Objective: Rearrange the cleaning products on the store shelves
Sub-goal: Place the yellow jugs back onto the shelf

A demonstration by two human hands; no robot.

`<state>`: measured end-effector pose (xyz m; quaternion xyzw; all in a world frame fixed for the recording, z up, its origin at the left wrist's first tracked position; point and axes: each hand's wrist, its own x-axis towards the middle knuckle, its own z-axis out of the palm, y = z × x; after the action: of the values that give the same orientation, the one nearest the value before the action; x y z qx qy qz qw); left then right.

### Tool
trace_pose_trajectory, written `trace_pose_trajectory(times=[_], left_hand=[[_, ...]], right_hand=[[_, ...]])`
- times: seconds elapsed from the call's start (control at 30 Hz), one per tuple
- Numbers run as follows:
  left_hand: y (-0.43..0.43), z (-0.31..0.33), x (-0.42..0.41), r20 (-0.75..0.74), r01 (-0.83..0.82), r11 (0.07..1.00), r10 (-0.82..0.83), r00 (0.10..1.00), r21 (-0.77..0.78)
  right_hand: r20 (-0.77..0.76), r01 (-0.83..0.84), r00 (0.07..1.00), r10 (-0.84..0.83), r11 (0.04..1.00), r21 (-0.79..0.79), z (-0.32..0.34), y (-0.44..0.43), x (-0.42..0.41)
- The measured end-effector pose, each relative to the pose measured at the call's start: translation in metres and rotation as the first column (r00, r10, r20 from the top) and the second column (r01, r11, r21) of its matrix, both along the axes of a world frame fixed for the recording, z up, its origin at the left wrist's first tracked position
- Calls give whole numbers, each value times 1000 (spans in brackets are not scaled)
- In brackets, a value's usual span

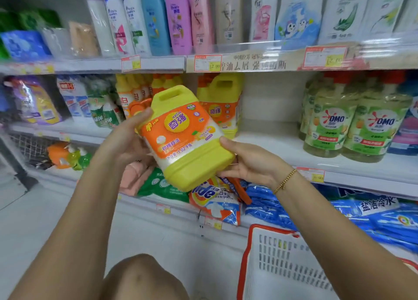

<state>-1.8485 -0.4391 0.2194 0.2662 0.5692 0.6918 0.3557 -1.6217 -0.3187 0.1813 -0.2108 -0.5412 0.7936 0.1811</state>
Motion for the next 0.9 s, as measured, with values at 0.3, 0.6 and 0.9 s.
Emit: trace_pose_trajectory(times=[0.3, 0.6, 0.9], left_hand=[[-9, -47, -14, -403, -77, 995, 48, 914, -57], [-9, -217, -36, -414, 2, 932, -162, 896, -362], [-15, -348, -37, -377, 21, 870, -235, 896, -493]], right_hand=[[289, -131, 955, 63, 966, 224, -68, 14, -63], [472, -154, 835, -281, 705, 693, -135, 48, -113], [689, -539, 714, -126, 529, 655, -228, 54, -127]])
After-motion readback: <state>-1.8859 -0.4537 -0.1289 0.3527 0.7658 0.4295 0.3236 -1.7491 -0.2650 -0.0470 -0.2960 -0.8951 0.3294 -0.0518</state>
